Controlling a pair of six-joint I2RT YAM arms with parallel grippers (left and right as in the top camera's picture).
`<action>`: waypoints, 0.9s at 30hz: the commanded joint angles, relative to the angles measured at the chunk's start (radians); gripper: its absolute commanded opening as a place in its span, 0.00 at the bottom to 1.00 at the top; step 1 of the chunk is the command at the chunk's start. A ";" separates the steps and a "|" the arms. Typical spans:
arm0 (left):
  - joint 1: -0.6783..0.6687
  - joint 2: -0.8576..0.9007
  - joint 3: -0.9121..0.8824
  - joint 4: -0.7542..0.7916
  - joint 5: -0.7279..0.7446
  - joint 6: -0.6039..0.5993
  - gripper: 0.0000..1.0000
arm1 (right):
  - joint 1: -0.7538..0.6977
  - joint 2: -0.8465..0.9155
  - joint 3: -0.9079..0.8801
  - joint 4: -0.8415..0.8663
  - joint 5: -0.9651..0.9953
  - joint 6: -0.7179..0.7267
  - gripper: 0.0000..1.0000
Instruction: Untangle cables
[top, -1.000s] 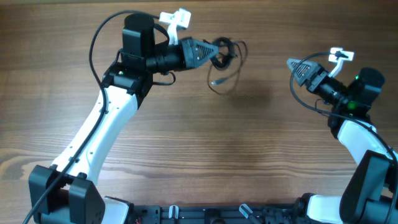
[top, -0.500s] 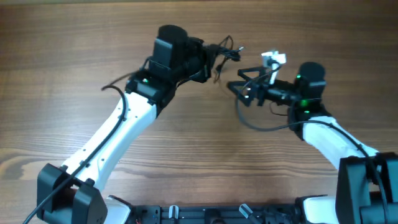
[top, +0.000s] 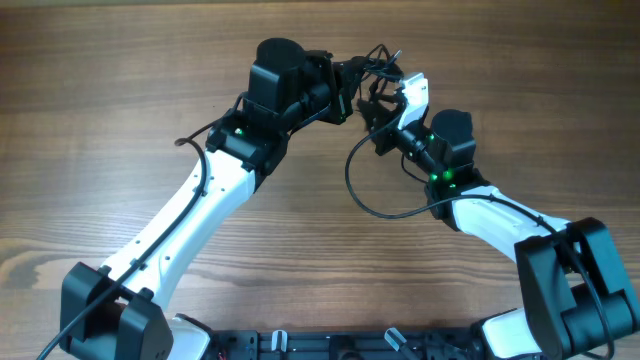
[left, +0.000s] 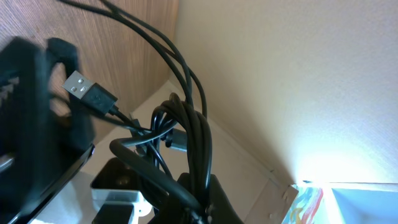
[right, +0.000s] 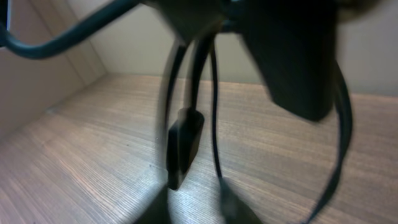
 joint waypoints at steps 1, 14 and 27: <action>0.032 -0.028 0.014 0.011 0.016 -0.153 0.04 | 0.007 0.016 0.001 -0.035 -0.186 0.061 0.04; 0.108 -0.027 0.014 -0.174 -0.240 0.369 0.04 | -0.206 -0.018 0.001 -0.318 -0.545 0.209 0.47; 0.105 -0.027 0.014 -0.306 0.519 1.449 0.04 | -0.516 -0.034 0.011 0.397 -1.065 0.472 1.00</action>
